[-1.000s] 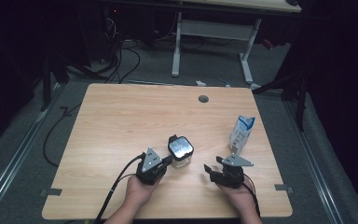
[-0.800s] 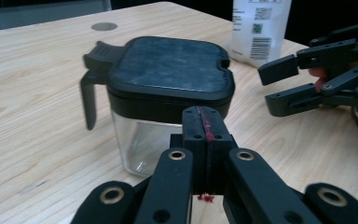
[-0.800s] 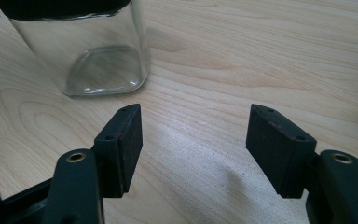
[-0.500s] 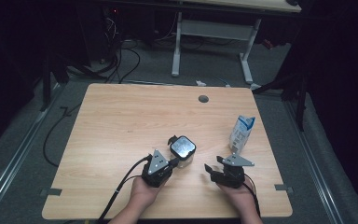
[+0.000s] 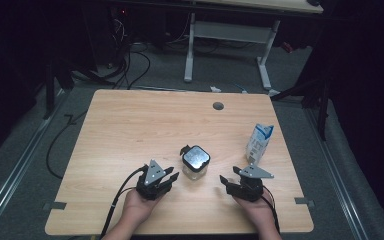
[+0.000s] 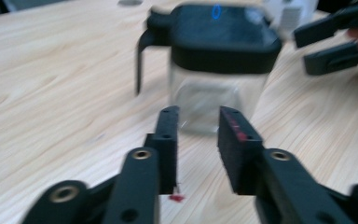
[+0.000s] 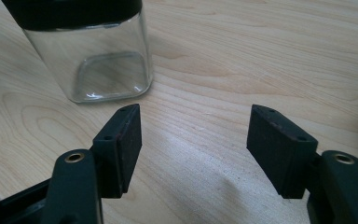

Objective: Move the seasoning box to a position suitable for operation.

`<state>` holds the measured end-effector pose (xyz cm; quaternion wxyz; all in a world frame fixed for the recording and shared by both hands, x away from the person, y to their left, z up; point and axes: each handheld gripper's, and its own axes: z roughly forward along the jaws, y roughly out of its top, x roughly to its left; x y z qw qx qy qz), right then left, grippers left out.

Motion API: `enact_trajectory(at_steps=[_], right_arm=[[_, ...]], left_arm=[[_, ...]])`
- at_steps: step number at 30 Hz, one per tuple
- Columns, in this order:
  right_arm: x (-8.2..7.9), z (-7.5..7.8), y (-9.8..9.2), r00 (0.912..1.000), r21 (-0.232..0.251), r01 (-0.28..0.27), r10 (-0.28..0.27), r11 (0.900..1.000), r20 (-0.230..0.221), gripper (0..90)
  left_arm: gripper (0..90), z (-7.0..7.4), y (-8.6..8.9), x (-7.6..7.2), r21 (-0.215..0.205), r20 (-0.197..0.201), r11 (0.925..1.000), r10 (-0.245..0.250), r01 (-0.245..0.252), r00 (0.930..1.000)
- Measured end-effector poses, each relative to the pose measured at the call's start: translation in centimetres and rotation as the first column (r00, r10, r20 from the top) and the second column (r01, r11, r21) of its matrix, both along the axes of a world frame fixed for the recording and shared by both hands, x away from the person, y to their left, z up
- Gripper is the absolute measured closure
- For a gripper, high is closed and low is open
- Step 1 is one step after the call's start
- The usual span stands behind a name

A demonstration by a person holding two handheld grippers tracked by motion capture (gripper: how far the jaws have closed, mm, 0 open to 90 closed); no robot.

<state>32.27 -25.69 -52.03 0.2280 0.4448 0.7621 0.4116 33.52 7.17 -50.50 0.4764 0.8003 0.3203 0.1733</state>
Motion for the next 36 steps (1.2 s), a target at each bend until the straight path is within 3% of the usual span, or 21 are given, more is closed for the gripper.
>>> enact_trajectory(at_steps=[3, 6, 7, 9, 10, 11, 14, 18, 19, 22, 24, 27, 36], right_arm=[[0.1, -0.1, 0.4, 1.0000, -0.017, -0.003, 0.003, 1.000, -0.003, 36.3], [0.3, 0.0, 0.7, 0.9998, -0.007, 0.000, 0.000, 1.000, -0.018, 39.1], [0.5, 0.2, 0.8, 0.9997, -0.006, -0.007, 0.007, 1.000, -0.026, 40.2], [0.9, 0.7, 0.8, 0.9992, 0.020, -0.009, 0.010, 1.000, -0.038, 43.5], [1.1, 1.0, 0.8, 0.9993, 0.020, -0.004, 0.005, 1.000, -0.037, 43.7], [1.4, 1.3, 0.8, 0.9994, 0.013, 0.001, 0.000, 1.000, -0.034, 44.1], [2.2, 2.0, 1.1, 0.9998, -0.003, 0.013, -0.013, 1.000, -0.016, 46.2], [2.7, 2.2, 1.6, 0.9990, -0.037, 0.029, -0.028, 0.999, 0.034, 50.3], [2.9, 2.1, 1.5, 0.9988, -0.030, 0.034, -0.033, 0.999, 0.036, 51.9], [3.2, 1.9, 1.4, 0.9997, -0.009, 0.014, -0.014, 1.000, 0.018, 53.9], [3.1, 2.1, 1.5, 0.9998, -0.026, -0.002, 0.002, 1.000, 0.020, 53.9], [2.8, 2.0, 1.4, 0.9998, 0.004, -0.018, 0.018, 1.000, 0.010, 57.0], [2.1, 1.2, 1.9, 0.9975, 0.002, -0.070, 0.070, 0.998, 0.006, 63.4]], left_arm=[[60.1, -0.5, 0.2, -0.1, -0.062, -0.056, 0.9973, 0.037, -0.040, 0.9978], [58.8, -0.6, 0.6, 0.0, 0.004, -0.016, 0.9991, 0.043, -0.043, 0.9989], [57.5, -0.6, 0.7, -0.1, 0.008, -0.004, 0.9987, 0.050, -0.050, 0.9988], [55.8, -0.4, 0.8, -0.2, -0.064, -0.039, 0.9950, 0.074, -0.076, 0.9965], [54.4, -0.2, 1.2, 0.0, -0.061, -0.044, 0.9954, 0.071, -0.074, 0.9965], [53.1, 0.1, 1.6, 0.3, -0.026, -0.035, 0.9979, 0.058, -0.059, 0.9977], [51.0, 0.5, 2.2, 1.0, -0.031, -0.036, 0.9985, 0.044, -0.045, 0.9984], [52.7, 0.8, 2.3, 1.6, -0.023, -0.032, 0.9993, 0.029, -0.030, 0.9991], [52.4, 0.9, 2.1, 1.8, -0.003, -0.012, 0.9993, 0.038, -0.038, 0.9992], [56.3, 1.0, 1.9, 2.4, -0.016, -0.009, 0.9984, 0.055, -0.055, 0.9985], [59.4, 1.2, 1.8, 2.9, -0.030, -0.018, 0.9974, 0.065, -0.065, 0.9978], [64.9, 1.8, 1.4, 3.6, -0.051, -0.016, 0.9959, 0.074, -0.075, 0.9972], [71.2, 3.3, -0.6, 5.6, -0.056, 0.004, 0.9970, 0.053, -0.053, 0.9986]])
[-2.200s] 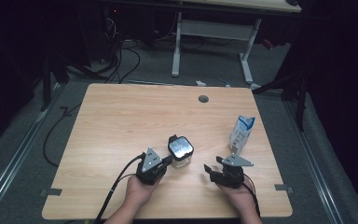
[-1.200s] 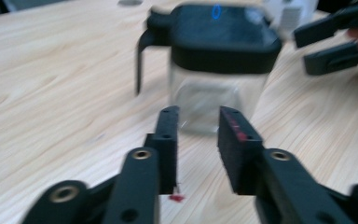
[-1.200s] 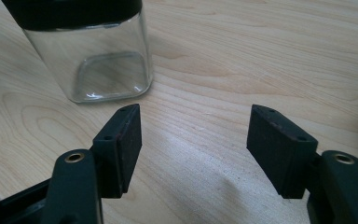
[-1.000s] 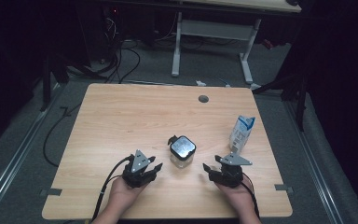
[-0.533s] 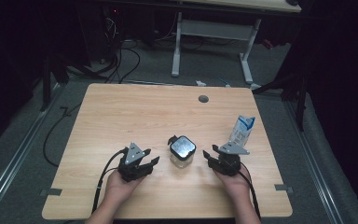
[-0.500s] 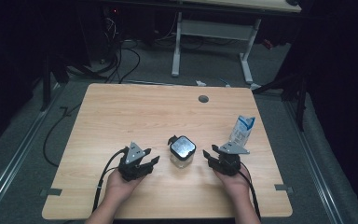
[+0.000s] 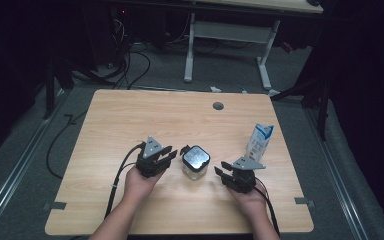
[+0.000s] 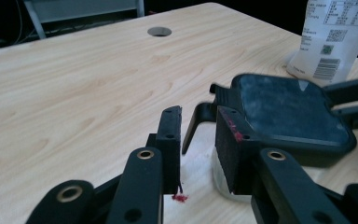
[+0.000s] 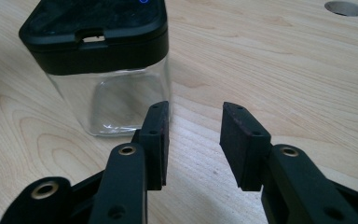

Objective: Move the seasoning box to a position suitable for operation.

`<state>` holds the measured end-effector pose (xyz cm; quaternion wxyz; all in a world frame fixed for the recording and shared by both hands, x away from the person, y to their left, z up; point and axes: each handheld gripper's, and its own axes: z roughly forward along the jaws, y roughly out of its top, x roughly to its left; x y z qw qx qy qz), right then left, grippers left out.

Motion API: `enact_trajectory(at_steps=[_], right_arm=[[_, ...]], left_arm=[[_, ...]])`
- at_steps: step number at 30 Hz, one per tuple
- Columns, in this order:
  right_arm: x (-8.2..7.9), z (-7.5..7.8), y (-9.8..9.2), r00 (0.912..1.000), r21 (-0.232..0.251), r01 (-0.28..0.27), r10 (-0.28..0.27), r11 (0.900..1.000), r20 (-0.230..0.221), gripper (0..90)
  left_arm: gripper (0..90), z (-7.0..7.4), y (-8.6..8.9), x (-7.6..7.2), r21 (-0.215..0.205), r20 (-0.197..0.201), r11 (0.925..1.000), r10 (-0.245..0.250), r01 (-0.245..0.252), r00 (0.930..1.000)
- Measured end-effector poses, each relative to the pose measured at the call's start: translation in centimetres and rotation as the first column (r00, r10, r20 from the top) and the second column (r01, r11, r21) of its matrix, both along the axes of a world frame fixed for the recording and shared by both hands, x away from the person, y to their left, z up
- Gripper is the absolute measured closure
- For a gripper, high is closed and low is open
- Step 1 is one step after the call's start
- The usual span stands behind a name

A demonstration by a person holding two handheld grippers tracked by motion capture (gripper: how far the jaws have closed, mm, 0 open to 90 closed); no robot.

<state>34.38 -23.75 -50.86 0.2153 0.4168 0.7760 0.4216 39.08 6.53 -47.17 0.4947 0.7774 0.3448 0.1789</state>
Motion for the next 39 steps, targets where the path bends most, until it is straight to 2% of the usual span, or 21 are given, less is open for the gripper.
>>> enact_trajectory(at_steps=[2, 6, 9, 15, 19, 23, 28, 35, 39], right_arm=[[-0.1, 0.0, 0.2, 1.0000, -0.007, -0.002, 0.002, 1.000, 0.003, 64.1], [-0.2, 0.1, 0.1, 1.0000, -0.004, -0.002, 0.002, 1.000, 0.003, 66.2], [-0.2, 0.2, 0.1, 1.0000, 0.006, -0.003, 0.003, 1.000, -0.002, 67.0], [-0.3, 0.2, 0.1, 1.0000, 0.008, -0.005, 0.005, 1.000, -0.004, 69.0], [-0.4, 0.3, 0.0, 1.0000, 0.005, -0.006, 0.006, 1.000, -0.003, 71.2], [-0.4, 0.2, 0.0, 1.0000, 0.000, -0.004, 0.004, 1.000, 0.002, 74.3], [-0.5, 0.2, 0.1, 0.9999, -0.002, -0.013, 0.013, 1.000, 0.003, 83.6], [-0.6, 0.3, 0.1, 0.9998, 0.001, -0.018, 0.018, 1.000, 0.007, 83.8], [-0.6, 0.3, 0.1, 0.9998, 0.003, -0.019, 0.019, 1.000, 0.008, 83.8]], left_arm=[[73.0, 0.2, -0.4, 0.3, -0.016, 0.006, 0.9999, -0.002, 0.002, 1.0000], [75.4, 0.5, -1.2, 1.0, -0.009, 0.010, 0.9999, -0.007, 0.007, 0.9999], [77.7, 0.5, -1.4, 1.3, -0.028, 0.010, 0.9996, -0.008, 0.009, 0.9999], [83.2, 0.6, -2.3, 1.8, -0.009, 0.015, 0.9997, -0.024, 0.024, 0.9996], [89.7, 0.8, -2.9, 1.9, -0.002, 0.036, 0.9996, -0.029, 0.029, 0.9989], [89.9, 0.7, -3.6, 2.0, 0.032, 0.044, 0.9986, -0.045, 0.044, 0.9980], [89.9, 0.5, -4.0, 2.2, 0.037, 0.043, 0.9985, -0.042, 0.040, 0.9982], [89.9, 0.2, -4.2, 2.1, 0.058, 0.052, 0.9978, -0.036, 0.033, 0.9980], [89.9, 0.1, -4.2, 2.0, 0.051, 0.058, 0.9983, -0.032, 0.029, 0.9978]])
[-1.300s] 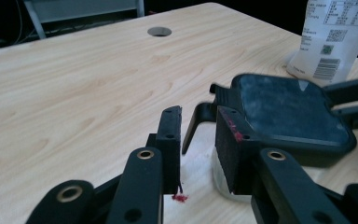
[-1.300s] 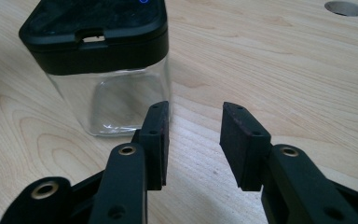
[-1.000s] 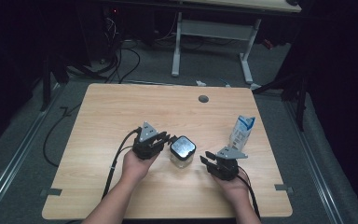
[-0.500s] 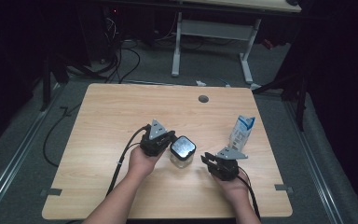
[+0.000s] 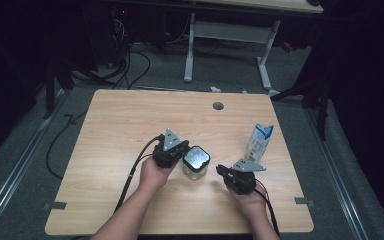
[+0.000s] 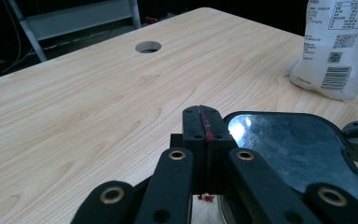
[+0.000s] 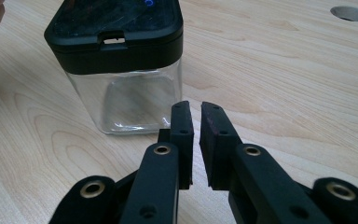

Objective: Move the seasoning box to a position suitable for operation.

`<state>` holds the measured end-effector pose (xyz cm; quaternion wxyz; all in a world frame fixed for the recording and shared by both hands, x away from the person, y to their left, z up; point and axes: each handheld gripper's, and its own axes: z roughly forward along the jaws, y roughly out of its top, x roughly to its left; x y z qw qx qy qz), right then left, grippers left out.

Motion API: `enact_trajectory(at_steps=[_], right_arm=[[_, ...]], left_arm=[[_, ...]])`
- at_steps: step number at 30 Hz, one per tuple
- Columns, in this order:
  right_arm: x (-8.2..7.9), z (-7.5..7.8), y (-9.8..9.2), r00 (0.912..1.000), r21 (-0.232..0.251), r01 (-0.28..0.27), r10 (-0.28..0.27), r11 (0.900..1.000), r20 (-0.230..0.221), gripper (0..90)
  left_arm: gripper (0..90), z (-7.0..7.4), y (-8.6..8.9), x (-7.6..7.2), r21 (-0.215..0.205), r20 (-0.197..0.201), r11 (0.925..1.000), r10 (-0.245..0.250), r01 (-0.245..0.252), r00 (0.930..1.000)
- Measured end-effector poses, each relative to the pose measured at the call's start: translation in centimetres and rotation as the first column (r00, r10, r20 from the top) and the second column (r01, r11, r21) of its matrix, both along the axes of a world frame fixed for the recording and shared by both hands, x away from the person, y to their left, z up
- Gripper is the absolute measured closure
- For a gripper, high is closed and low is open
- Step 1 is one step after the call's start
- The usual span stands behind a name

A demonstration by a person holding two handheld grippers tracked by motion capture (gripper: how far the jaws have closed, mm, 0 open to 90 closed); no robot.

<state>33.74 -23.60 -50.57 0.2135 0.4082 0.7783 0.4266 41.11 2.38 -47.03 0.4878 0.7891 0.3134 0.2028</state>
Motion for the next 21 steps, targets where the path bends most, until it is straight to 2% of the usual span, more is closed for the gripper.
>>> enact_trajectory(at_steps=[9, 14, 21], right_arm=[[-0.11, 0.09, 0.05, 0.9999, 0.007, -0.002, 0.002, 1.000, 0.010, 84.9], [-0.21, 0.23, 0.11, 0.9997, 0.007, -0.001, 0.001, 1.000, 0.024, 89.3], [-0.32, 0.52, 0.27, 0.9990, 0.012, -0.002, 0.002, 1.000, 0.045, 90.0]], left_arm=[[90.0, -0.37, 0.25, 0.00, -0.034, 0.007, 0.9994, -0.001, 0.001, 1.0000], [90.0, -0.45, 0.36, 0.04, -0.047, 0.001, 0.9989, -0.002, 0.002, 1.0000], [90.0, -0.49, 0.42, 0.08, -0.060, -0.009, 0.9982, 0.000, -0.001, 1.0000]])
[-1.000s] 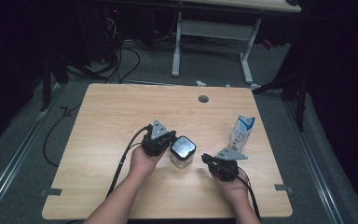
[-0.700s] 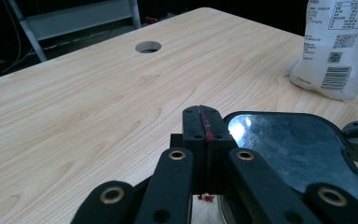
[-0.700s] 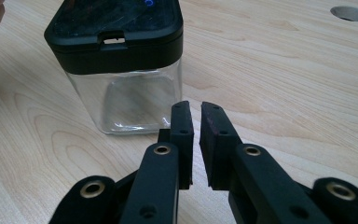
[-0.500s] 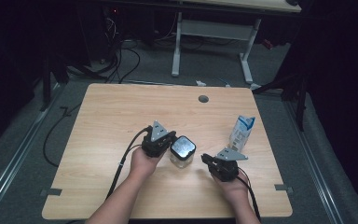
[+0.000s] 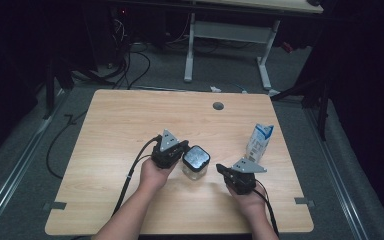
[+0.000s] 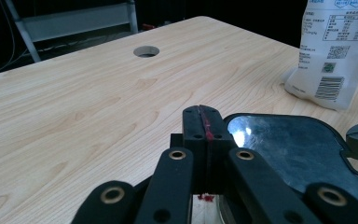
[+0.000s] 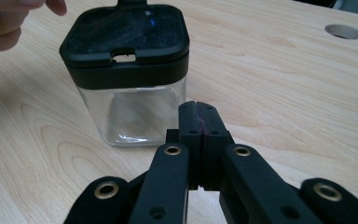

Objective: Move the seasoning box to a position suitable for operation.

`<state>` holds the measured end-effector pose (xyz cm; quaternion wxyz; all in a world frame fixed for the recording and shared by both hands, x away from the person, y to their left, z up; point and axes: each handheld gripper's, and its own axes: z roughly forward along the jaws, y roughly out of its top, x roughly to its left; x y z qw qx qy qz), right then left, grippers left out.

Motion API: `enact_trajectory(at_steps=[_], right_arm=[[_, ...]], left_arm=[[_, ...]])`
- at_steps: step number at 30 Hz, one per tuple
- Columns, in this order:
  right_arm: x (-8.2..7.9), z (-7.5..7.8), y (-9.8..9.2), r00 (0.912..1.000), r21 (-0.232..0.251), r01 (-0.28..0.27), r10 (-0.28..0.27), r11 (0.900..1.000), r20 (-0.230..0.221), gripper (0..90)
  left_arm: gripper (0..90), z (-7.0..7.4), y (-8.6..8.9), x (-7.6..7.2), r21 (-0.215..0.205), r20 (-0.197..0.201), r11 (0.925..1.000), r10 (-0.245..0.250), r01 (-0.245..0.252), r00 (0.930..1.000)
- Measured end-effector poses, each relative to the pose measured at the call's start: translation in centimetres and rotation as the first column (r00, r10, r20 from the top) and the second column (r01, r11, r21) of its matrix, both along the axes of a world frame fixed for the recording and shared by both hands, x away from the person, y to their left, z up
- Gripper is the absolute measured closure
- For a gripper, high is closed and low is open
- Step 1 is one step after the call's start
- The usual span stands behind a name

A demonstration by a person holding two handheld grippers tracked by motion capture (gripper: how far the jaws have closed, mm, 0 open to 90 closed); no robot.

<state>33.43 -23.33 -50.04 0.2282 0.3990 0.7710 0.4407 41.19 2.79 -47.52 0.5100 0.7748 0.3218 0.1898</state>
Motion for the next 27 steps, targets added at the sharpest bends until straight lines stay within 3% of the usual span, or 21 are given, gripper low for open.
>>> enact_trajectory(at_steps=[27], right_arm=[[0.7, 1.2, 0.9, 0.9980, 0.031, -0.037, 0.035, 0.999, 0.052, 90.0]], left_arm=[[90.0, -0.2, 0.2, 0.2, -0.041, -0.026, 0.9990, 0.017, -0.018, 0.9995]])
